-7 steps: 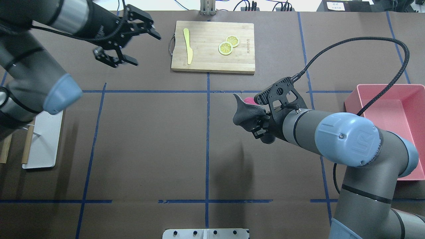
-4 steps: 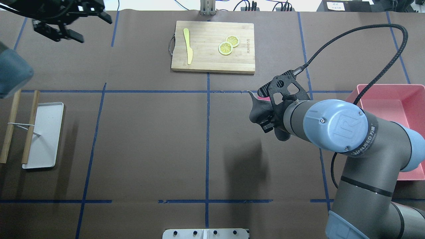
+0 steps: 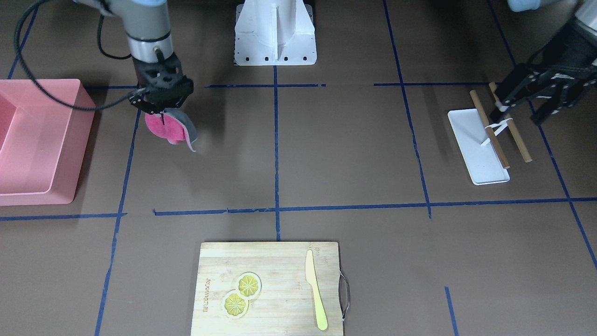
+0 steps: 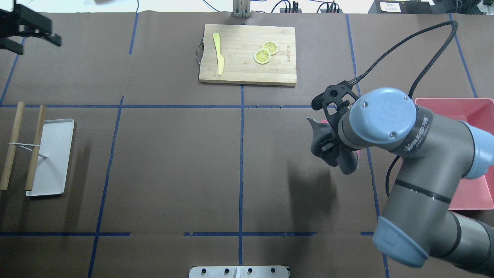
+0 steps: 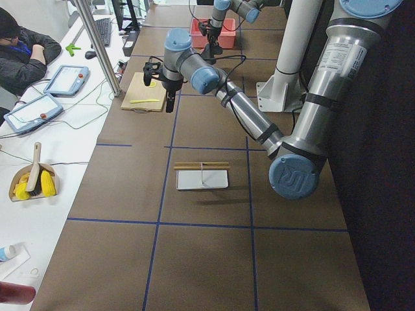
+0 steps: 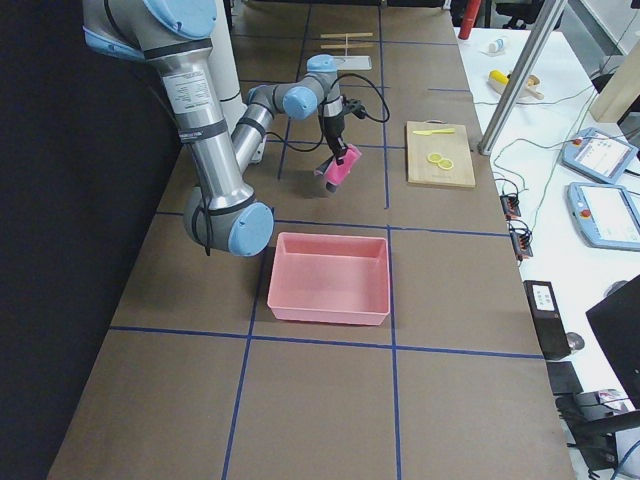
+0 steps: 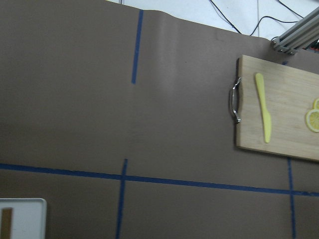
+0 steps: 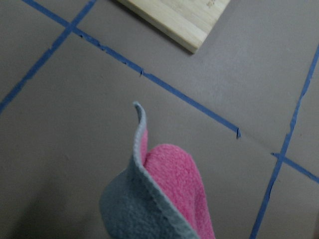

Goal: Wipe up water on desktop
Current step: 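Lower the cloth onto the table with the right gripper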

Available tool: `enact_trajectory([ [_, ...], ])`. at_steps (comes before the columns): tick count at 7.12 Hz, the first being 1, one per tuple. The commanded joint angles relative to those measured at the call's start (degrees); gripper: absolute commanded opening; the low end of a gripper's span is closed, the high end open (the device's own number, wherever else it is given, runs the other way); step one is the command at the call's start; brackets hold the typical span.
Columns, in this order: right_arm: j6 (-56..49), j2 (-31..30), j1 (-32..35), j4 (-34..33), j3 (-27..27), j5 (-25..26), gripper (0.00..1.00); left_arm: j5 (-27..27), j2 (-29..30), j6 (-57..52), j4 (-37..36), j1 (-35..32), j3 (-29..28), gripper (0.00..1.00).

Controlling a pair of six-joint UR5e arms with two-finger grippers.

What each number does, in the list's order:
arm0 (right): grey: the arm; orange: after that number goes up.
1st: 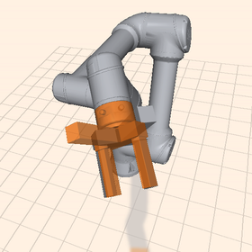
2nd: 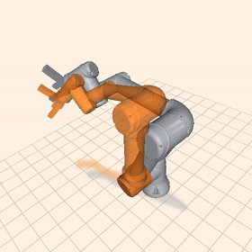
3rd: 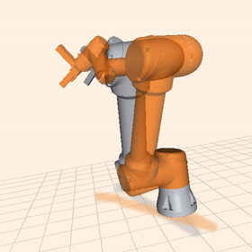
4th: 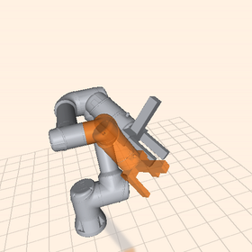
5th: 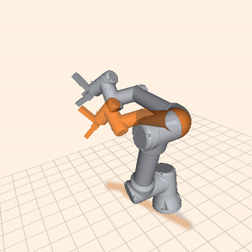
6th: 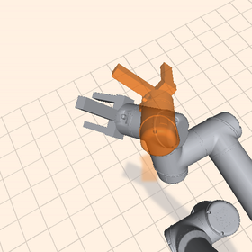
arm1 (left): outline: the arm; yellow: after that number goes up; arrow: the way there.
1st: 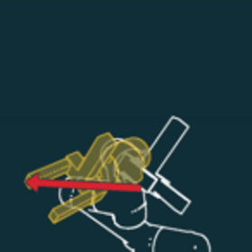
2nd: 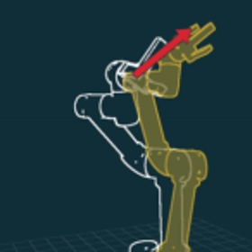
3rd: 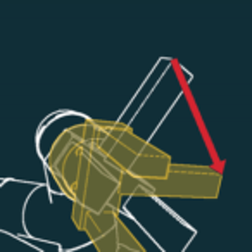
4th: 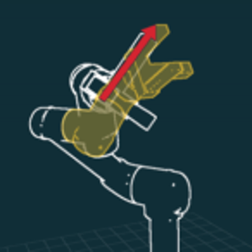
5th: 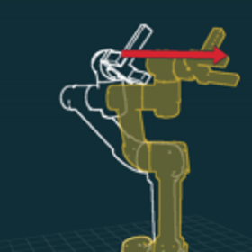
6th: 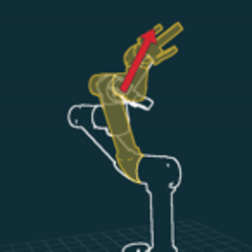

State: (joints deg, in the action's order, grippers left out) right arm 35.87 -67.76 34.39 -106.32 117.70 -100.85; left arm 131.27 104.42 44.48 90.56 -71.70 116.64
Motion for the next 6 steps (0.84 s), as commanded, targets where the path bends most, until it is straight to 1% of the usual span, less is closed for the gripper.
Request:
enact_trajectory([
  [1, -4.0, 0.0, 4.4, -0.8, -9.4, -8.5, 0.0, 0.4, -6.5, -10.3, -0.1, -4.1, 0.4, 1.0],
  [2, -4.0, 0.2, 4.5, -0.1, -14.0, -8.5, 0.0, 0.5, -9.0, -14.3, -0.1, -5.9, 1.4, 1.0],
  [3, -3.6, 1.0, 4.5, 0.4, -16.0, -8.8, 0.0, 0.6, -10.1, -15.0, 0.0, -6.3, 1.8, 1.0],
  [4, -3.2, 2.7, 4.5, 0.5, -18.8, -13.5, 0.0, 0.6, -10.3, -15.2, 0.0, -6.3, 1.9, 1.0],
  [5, -3.1, 3.9, 4.4, 0.5, -19.6, -16.5, 0.0, 0.5, -10.3, -15.2, 0.0, -6.3, 1.8, 1.0],
  [6, -3.0, 4.9, 4.4, 0.5, -19.7, -18.3, 0.0, 0.5, -10.3, -15.2, 0.0, -6.3, 1.8, 1.0],
])
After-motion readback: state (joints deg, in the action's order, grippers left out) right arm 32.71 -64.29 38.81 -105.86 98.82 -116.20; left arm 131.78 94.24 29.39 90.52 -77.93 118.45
